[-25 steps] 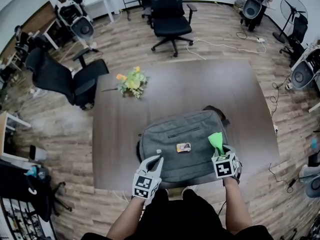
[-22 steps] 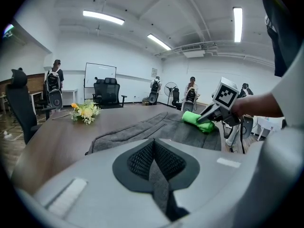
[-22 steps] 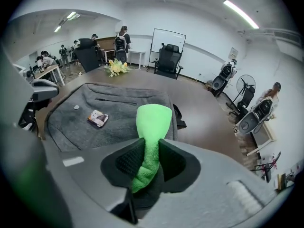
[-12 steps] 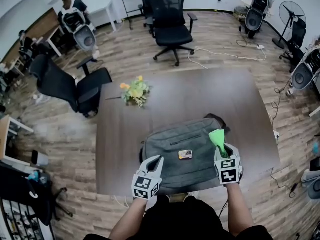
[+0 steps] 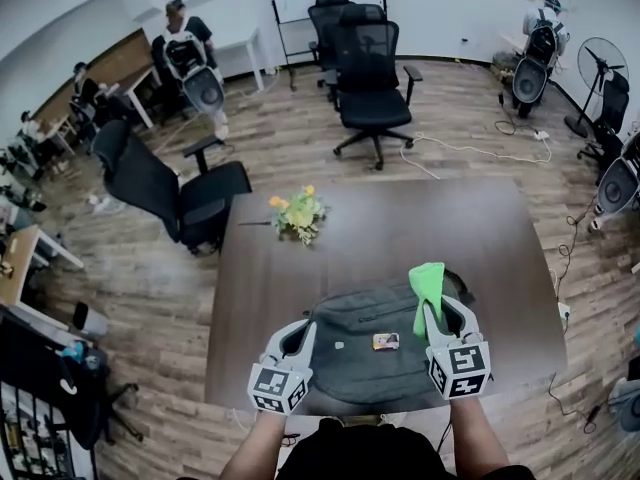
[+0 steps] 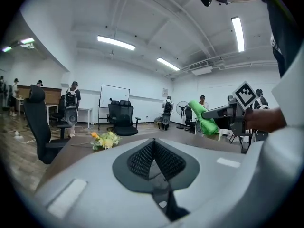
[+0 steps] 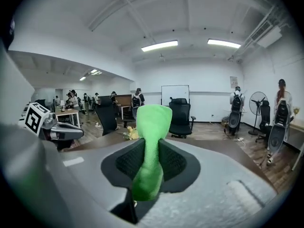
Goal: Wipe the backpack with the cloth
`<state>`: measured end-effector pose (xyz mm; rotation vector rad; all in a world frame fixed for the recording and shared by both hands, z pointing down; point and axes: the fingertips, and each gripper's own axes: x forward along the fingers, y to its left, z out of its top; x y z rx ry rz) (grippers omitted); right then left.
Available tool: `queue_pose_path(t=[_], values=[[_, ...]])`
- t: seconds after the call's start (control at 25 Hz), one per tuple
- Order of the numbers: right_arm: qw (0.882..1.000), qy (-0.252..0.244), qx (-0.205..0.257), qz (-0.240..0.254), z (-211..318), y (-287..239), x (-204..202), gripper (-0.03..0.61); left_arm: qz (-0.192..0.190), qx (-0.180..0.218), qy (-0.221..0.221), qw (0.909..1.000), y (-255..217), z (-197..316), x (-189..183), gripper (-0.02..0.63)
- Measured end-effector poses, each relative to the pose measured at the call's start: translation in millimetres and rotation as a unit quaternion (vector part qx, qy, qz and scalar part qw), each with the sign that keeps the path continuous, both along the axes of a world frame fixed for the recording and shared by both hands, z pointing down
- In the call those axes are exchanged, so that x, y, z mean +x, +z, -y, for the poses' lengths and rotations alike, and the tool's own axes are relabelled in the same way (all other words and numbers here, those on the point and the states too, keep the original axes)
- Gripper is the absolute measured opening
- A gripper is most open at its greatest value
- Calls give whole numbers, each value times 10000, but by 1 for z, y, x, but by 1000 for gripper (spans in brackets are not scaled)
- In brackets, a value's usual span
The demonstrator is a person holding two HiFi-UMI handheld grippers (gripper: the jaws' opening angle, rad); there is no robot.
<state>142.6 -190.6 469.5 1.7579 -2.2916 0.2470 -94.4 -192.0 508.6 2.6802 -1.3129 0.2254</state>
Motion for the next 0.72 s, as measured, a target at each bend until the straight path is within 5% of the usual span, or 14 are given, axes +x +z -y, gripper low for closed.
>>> queue_pose_path(t=[0.36, 0.72], values=[[9942, -411, 960, -262, 1, -47, -37, 84, -226, 532, -205, 9981, -55, 1, -22, 18], [9918, -438, 1198, -124, 3, -54, -44, 84, -210, 662, -352, 9970, -66, 4, -26, 18]])
